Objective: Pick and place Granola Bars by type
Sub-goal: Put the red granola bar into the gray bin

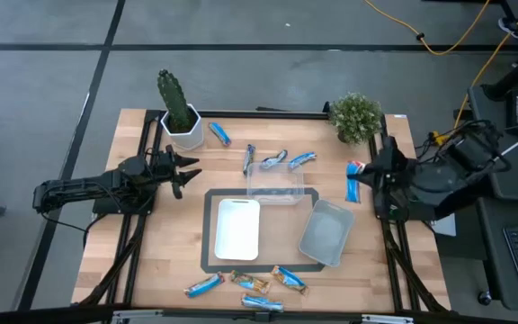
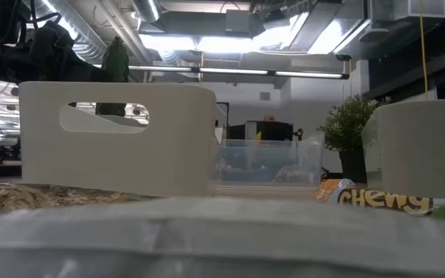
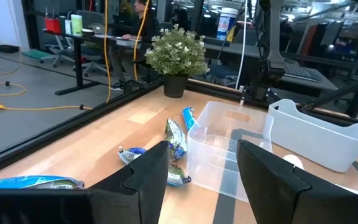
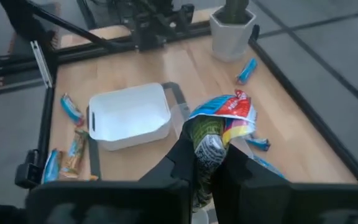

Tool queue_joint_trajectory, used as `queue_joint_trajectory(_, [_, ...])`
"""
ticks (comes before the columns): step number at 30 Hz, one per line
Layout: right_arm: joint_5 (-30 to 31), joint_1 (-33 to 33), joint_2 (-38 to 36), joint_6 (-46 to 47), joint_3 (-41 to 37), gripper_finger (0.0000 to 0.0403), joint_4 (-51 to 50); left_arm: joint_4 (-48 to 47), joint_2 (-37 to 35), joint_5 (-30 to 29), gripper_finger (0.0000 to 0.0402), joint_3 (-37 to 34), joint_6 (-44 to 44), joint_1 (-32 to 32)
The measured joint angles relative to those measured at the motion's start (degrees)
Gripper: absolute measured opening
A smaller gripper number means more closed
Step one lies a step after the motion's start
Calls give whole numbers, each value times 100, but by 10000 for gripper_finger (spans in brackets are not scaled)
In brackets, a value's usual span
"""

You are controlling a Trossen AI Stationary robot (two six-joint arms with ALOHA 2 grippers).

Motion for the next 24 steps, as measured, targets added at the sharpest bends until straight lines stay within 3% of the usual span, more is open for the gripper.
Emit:
queue_joint_trajectory(5, [-752,-431,176,594,-429,38,-43,0,-2,-1,182,0,-1,0])
queue_joint_trajectory(9, [-1260,-651,369,1356,-1559,33,162,0,-2,-11,182,0,-1,-1])
queue_joint_trajectory(17, [-2280,-971,370,1800,-3884,43,2121,0,-2,-27,182,0,2,-1])
queue_joint_trajectory(24, [-2789,-1219,375,1946,-4746,33,3418,0,7,-31,182,0,-117,0])
